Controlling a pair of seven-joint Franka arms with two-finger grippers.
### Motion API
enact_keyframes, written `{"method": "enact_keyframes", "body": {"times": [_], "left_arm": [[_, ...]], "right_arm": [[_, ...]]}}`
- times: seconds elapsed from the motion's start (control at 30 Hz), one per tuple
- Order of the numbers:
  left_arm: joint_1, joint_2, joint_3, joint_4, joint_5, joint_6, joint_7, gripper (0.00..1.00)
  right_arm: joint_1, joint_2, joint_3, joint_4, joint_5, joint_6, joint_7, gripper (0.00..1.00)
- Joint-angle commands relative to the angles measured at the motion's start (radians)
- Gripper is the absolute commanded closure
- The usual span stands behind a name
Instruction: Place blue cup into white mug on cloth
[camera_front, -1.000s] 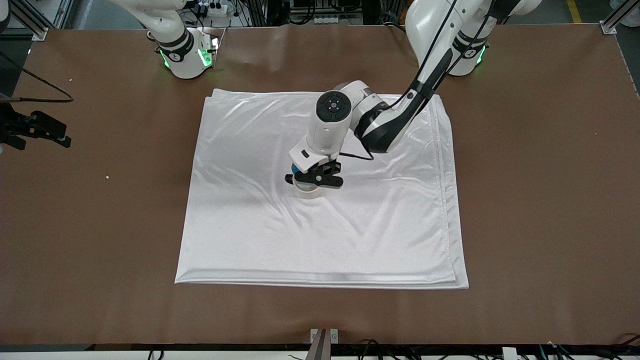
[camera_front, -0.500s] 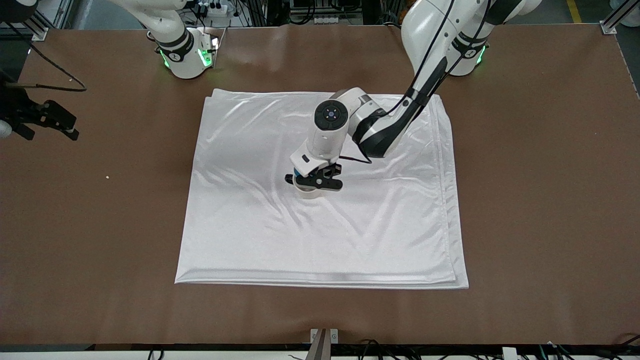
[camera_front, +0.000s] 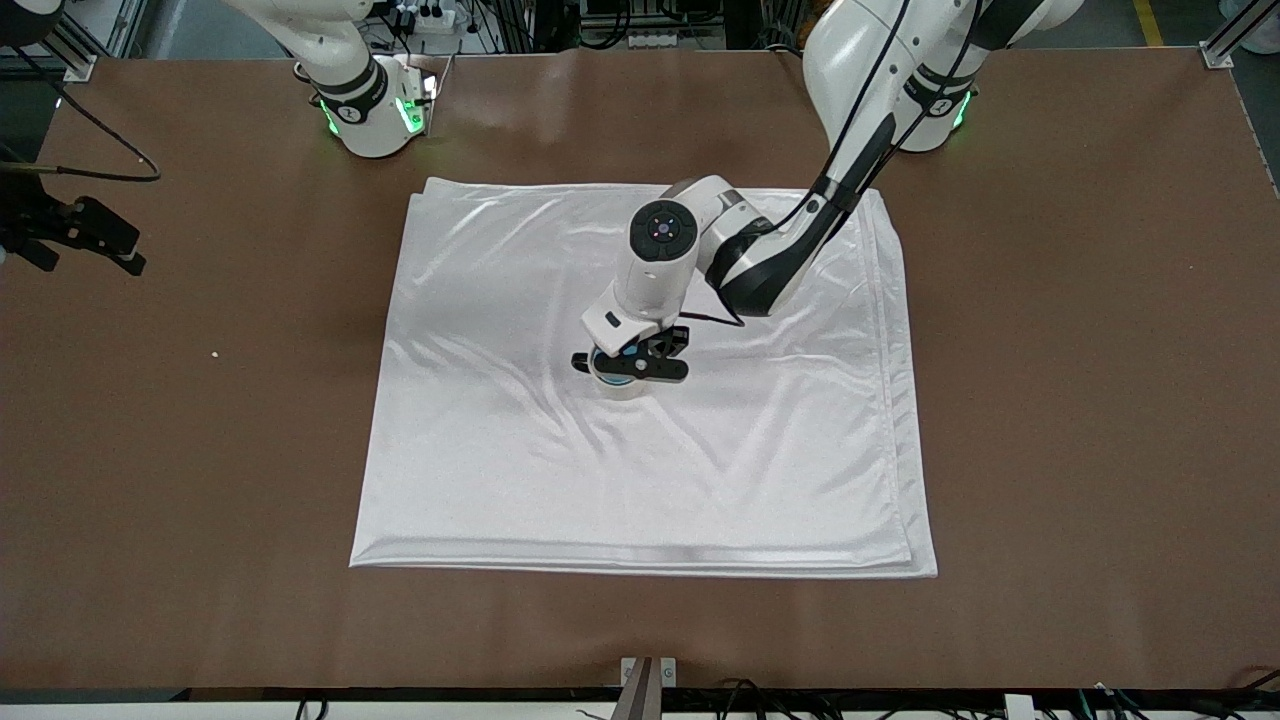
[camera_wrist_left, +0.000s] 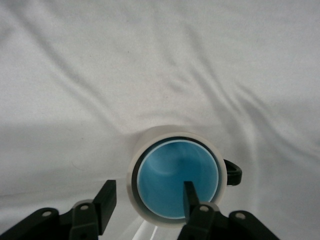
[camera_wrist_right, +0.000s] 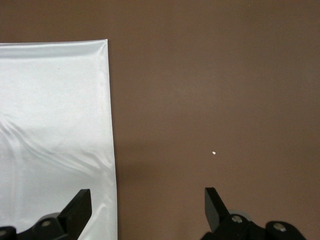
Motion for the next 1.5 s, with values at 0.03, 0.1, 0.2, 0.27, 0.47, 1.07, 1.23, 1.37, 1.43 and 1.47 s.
{"method": "enact_keyframes", "body": {"times": [0.03, 0.1, 0.2, 0.27, 0.47, 1.07, 1.23, 1.37, 1.43, 1.47], "left_arm": [[0.036, -0.063, 0.004, 0.013, 0.024, -0.011, -0.026, 0.00], [0.056, -0.089, 0.006, 0.013, 0.025, -0.015, -0.026, 0.00], [0.097, -0.131, 0.004, 0.013, 0.030, -0.057, -0.017, 0.00], [0.129, -0.155, 0.004, 0.013, 0.030, -0.081, -0.009, 0.00], [0.207, -0.243, 0.004, 0.012, 0.032, -0.160, 0.035, 0.00], [0.418, -0.362, 0.004, 0.010, 0.028, -0.311, 0.335, 0.00], [0.450, -0.388, 0.002, 0.013, 0.028, -0.353, 0.338, 0.00], [0.493, -0.408, 0.002, 0.013, 0.025, -0.368, 0.342, 0.00], [0.522, -0.411, -0.005, 0.013, 0.019, -0.377, 0.345, 0.00], [0.530, -0.413, -0.007, 0.013, 0.019, -0.384, 0.345, 0.00]], "right_arm": [[-0.013, 0.129, 0.012, 0.189, 0.005, -0.075, 0.012, 0.00], [-0.012, 0.158, 0.012, 0.229, 0.002, -0.086, 0.012, 0.00], [-0.010, 0.190, 0.012, 0.275, -0.007, -0.112, 0.012, 0.00], [-0.006, 0.199, 0.012, 0.290, -0.008, -0.118, 0.012, 0.00], [0.000, 0.199, 0.017, 0.295, -0.007, -0.118, 0.016, 0.00], [-0.001, 0.202, 0.018, 0.293, 0.001, -0.115, 0.016, 0.00], [0.000, 0.201, 0.018, 0.292, 0.001, -0.116, 0.013, 0.00], [0.000, 0.201, 0.015, 0.290, -0.001, -0.115, 0.015, 0.00], [-0.003, 0.201, 0.015, 0.287, 0.001, -0.116, 0.013, 0.00], [-0.003, 0.201, 0.015, 0.286, 0.001, -0.116, 0.013, 0.00]]}}
